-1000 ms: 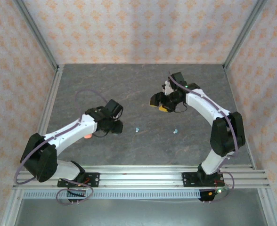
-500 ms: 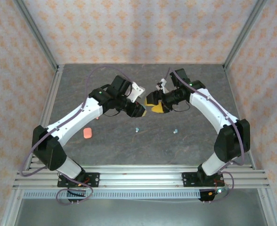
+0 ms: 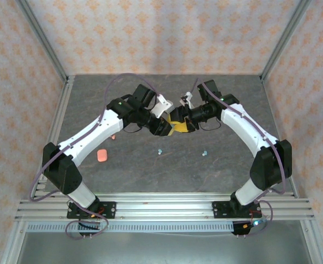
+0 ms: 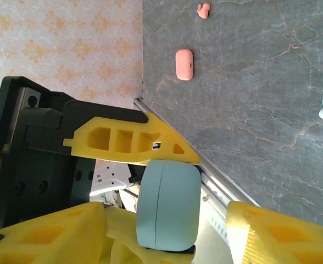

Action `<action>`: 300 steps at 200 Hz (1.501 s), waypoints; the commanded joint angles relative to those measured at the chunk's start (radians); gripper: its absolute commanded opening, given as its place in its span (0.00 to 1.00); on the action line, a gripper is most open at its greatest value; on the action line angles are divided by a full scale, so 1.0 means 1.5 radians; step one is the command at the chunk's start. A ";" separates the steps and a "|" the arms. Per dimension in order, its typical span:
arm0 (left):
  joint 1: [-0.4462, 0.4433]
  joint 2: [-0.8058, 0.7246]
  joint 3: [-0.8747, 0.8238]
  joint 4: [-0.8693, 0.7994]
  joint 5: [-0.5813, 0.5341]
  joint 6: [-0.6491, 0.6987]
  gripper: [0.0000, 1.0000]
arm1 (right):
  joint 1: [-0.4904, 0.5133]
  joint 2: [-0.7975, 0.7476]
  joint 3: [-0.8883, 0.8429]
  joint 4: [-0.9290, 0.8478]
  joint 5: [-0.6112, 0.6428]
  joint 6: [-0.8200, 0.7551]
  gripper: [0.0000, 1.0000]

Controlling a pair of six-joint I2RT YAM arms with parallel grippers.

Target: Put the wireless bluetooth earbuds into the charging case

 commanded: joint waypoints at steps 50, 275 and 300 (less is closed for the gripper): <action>-0.006 -0.040 -0.023 0.105 0.026 0.024 0.21 | 0.026 0.021 0.002 -0.001 -0.045 0.023 0.65; -0.004 -0.130 -0.112 0.295 -0.176 -0.058 0.59 | -0.007 -0.034 -0.060 0.396 -0.021 0.437 0.16; 0.017 -0.168 -0.147 0.367 -0.205 -0.117 0.64 | -0.034 -0.041 -0.069 0.532 -0.001 0.575 0.15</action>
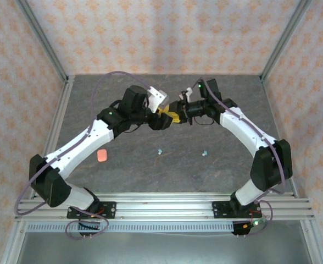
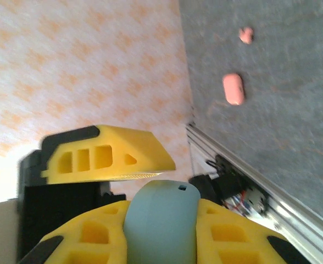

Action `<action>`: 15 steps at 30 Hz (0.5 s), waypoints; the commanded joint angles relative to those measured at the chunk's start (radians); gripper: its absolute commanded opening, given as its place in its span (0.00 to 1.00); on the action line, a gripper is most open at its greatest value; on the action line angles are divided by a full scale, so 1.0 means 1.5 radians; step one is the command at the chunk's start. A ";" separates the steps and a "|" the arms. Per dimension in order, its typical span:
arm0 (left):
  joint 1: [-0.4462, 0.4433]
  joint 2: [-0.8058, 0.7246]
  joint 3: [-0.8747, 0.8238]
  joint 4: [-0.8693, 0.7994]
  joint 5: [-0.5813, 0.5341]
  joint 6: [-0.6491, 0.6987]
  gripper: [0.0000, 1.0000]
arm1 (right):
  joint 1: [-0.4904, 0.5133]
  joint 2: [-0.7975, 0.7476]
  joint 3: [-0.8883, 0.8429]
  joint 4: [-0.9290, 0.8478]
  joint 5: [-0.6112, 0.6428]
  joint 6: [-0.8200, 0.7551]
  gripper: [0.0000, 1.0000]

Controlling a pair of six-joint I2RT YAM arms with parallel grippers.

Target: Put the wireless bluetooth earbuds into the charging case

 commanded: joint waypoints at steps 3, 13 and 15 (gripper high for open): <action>0.047 -0.083 -0.076 0.198 -0.063 -0.138 0.75 | -0.035 -0.030 -0.010 0.286 0.026 0.261 0.15; 0.101 -0.086 -0.129 0.369 0.154 -0.148 0.76 | -0.038 -0.026 0.038 0.320 -0.005 0.323 0.15; 0.101 -0.065 -0.102 0.346 0.178 -0.140 0.76 | -0.038 -0.030 0.040 0.319 -0.006 0.326 0.15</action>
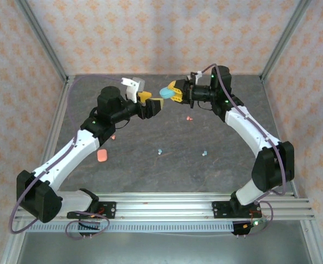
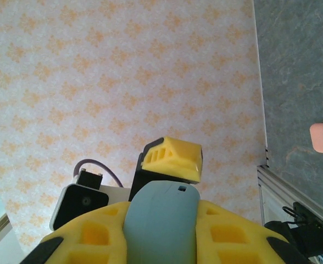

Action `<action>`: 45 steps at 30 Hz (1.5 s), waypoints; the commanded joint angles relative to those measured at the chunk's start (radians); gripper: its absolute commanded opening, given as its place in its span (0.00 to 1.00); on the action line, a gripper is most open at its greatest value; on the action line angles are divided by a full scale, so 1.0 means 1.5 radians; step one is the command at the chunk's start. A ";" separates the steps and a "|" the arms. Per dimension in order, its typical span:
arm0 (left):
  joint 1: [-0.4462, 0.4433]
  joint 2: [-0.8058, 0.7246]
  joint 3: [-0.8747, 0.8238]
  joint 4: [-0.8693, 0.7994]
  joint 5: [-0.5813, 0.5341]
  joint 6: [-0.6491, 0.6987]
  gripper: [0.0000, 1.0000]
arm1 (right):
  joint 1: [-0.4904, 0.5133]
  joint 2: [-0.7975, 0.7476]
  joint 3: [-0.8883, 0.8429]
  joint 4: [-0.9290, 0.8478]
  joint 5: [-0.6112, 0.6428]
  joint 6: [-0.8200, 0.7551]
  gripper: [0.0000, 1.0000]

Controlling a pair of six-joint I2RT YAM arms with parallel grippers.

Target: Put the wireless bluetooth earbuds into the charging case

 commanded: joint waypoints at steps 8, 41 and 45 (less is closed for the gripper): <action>-0.003 0.079 0.050 0.119 0.128 0.002 0.64 | 0.003 -0.032 0.045 0.029 -0.033 0.059 0.15; -0.003 0.107 0.113 0.091 0.163 0.027 0.08 | 0.011 -0.032 0.015 0.097 -0.050 0.098 0.44; -0.002 0.091 0.121 0.046 0.175 0.046 0.02 | -0.008 -0.044 0.035 0.129 -0.045 0.067 0.59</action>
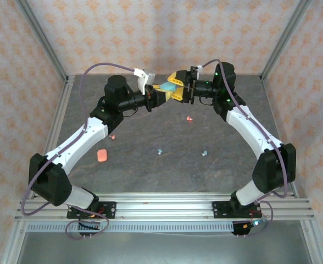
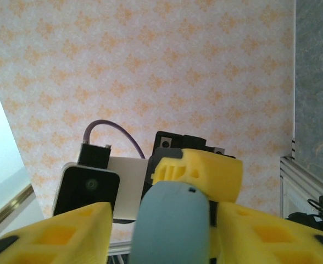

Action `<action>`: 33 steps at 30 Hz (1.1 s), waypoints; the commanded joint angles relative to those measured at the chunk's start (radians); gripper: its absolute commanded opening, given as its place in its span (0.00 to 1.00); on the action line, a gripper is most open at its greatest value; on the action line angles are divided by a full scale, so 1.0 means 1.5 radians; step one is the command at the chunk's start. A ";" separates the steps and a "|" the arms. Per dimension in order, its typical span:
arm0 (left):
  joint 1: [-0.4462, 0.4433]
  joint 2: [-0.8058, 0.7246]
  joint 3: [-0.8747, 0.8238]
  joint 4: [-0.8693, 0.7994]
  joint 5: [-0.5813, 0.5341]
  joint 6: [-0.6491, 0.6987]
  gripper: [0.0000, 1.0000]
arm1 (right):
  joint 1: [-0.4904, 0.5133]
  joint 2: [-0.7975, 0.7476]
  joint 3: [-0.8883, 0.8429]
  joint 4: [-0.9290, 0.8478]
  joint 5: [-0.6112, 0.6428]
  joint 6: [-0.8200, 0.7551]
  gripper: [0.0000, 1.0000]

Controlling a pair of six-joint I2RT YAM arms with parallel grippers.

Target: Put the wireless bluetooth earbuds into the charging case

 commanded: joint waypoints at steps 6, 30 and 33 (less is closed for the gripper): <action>-0.002 -0.047 0.054 -0.126 0.072 0.056 0.00 | -0.042 -0.070 0.066 -0.062 -0.006 -0.208 0.63; -0.001 -0.009 0.278 -0.506 0.235 0.180 0.00 | 0.063 -0.162 0.150 -0.484 0.084 -0.911 0.73; -0.002 -0.007 0.281 -0.509 0.238 0.179 0.00 | 0.065 -0.162 0.154 -0.499 0.081 -0.926 0.73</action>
